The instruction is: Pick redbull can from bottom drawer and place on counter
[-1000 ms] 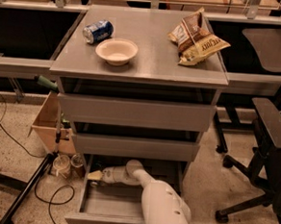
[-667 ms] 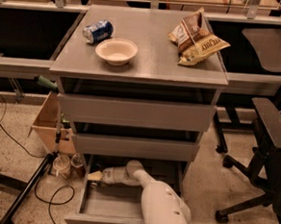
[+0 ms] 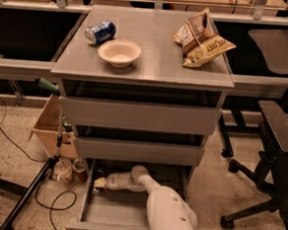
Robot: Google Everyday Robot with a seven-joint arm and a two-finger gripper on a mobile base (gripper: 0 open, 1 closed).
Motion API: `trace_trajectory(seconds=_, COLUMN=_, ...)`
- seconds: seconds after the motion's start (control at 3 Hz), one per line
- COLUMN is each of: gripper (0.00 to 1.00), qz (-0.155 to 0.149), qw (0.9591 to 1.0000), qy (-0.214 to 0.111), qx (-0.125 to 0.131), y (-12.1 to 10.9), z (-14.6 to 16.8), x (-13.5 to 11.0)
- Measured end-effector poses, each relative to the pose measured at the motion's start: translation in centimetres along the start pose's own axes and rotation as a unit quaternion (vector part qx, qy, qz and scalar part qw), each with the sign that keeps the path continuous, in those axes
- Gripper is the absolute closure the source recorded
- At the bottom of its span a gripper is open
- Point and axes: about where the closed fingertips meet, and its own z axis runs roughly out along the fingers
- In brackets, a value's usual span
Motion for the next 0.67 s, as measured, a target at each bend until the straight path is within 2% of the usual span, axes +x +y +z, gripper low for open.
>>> trace_trajectory(seconds=0.67, gripper=1.0, qz=0.008, qw=0.9999, qy=0.006, qx=-0.01, y=-0.17, z=0.16, x=0.89)
